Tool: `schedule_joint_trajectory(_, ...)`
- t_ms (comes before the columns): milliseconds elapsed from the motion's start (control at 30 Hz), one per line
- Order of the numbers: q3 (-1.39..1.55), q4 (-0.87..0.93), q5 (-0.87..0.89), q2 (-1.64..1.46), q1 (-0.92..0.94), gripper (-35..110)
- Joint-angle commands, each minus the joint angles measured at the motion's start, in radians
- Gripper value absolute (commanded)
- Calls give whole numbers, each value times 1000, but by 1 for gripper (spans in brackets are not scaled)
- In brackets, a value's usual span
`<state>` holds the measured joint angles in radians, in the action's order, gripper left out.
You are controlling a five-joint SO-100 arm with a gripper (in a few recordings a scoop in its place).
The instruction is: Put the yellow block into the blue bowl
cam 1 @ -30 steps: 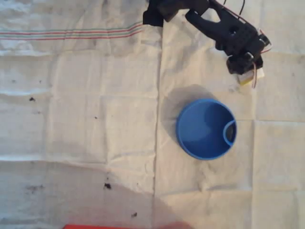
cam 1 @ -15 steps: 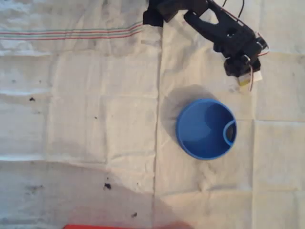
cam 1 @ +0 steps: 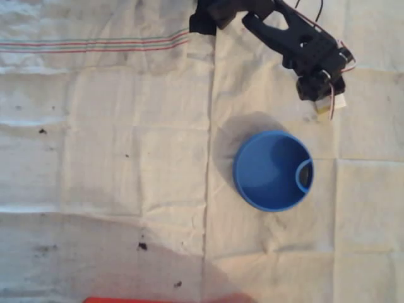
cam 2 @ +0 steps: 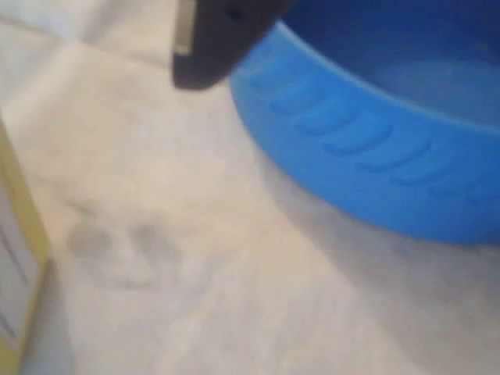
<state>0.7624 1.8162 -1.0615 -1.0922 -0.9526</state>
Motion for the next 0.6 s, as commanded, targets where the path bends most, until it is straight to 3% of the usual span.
schedule_joint_trajectory(0,-32,14,-14,-140,3,30)
schedule_joint_trajectory(567,-35,-15,-12,-28,-48,30)
